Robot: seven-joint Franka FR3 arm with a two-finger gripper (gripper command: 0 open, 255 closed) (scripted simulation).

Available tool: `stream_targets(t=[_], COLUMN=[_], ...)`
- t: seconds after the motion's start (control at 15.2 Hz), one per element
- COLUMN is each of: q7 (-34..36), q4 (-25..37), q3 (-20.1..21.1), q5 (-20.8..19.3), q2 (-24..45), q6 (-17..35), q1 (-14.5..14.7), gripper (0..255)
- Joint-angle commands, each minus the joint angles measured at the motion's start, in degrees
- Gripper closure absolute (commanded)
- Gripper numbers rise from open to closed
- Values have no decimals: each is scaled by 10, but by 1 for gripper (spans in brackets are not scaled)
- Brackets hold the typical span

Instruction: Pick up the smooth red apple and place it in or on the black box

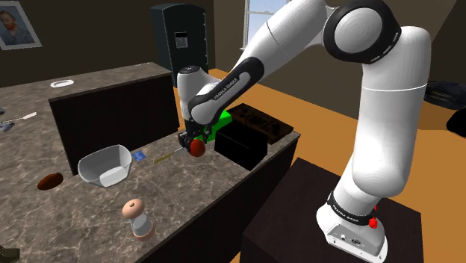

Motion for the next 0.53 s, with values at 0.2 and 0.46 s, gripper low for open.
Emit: stream_targets(t=[0.2,0.46], q7=[-9,-69], q4=[9,-30], q3=[5,-9], q5=[13,29], q2=[-25,-54], q6=[-33,-18], q1=[-2,-40], gripper=[255,255])
